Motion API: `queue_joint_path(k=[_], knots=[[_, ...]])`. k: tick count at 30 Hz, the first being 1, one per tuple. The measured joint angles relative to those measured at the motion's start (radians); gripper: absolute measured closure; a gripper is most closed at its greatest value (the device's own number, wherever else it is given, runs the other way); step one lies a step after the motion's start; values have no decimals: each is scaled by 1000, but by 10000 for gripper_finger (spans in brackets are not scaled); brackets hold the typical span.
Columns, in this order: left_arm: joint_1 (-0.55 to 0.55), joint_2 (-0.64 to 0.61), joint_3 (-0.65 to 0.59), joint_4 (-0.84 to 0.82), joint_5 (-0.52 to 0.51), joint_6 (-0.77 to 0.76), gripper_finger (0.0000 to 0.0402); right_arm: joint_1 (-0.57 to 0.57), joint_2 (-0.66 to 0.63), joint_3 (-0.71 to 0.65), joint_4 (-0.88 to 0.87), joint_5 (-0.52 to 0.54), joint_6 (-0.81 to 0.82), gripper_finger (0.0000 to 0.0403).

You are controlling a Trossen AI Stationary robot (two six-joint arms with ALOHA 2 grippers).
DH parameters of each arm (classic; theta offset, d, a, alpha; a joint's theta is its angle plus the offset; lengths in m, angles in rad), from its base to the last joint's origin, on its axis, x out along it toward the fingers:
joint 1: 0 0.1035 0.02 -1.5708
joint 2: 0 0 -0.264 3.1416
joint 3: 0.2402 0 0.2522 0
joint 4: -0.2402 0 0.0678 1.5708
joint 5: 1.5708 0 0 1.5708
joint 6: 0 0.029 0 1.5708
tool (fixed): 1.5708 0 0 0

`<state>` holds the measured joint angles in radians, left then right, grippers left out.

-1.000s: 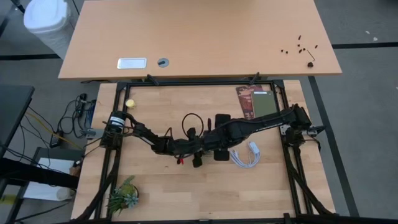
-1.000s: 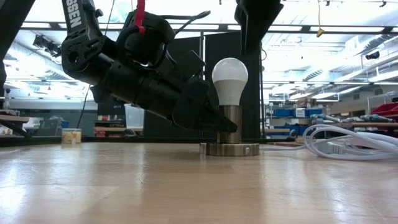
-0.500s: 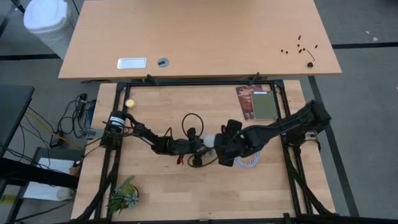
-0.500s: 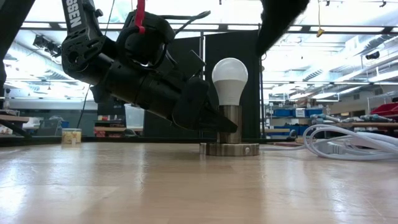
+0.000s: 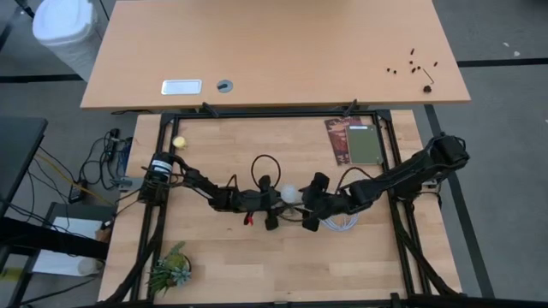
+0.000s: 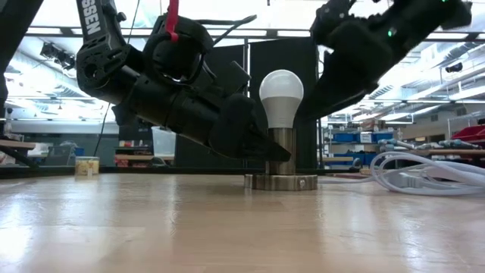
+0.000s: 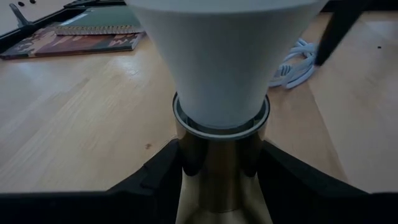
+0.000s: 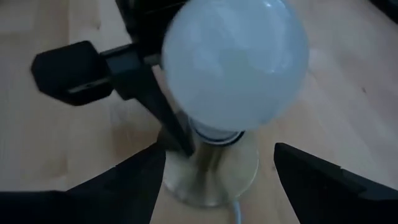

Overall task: Screw lightbulb
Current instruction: Insert the light bulb into the lamp

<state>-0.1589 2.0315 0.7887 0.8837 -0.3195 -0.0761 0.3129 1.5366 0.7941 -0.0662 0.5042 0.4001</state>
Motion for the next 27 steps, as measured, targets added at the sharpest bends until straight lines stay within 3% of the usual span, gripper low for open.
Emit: queue_joint_path(k=[5, 13, 21, 27], knots=[[0, 0, 0, 2, 4, 15, 217, -36, 17, -13, 55, 3, -25, 94], [0, -1, 1, -13, 0, 12, 217, -46, 27, -10, 123, -116, -78, 94], [-1, -2, 1, -23, -2, -3, 217, -1, 27, -10, 124, -172, -54, 94], [2, -1, 1, -22, -25, -9, 217, 59, 26, -10, 143, -287, -19, 94]])
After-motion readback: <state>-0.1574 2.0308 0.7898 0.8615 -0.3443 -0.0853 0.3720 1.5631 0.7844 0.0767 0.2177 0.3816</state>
